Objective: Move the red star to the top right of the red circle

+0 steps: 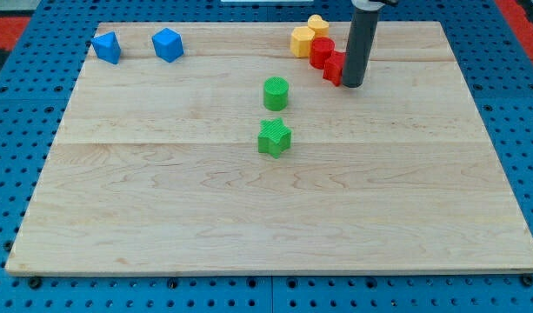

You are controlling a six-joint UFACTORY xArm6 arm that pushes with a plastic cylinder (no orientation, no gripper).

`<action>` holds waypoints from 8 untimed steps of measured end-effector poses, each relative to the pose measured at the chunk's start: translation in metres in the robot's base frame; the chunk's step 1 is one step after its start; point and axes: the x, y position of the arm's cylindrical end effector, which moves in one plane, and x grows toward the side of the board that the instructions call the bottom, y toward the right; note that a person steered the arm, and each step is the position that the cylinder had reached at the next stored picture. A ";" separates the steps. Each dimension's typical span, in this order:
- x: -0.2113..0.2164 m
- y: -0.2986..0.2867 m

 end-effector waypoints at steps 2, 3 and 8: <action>-0.008 -0.052; -0.011 0.018; -0.014 -0.011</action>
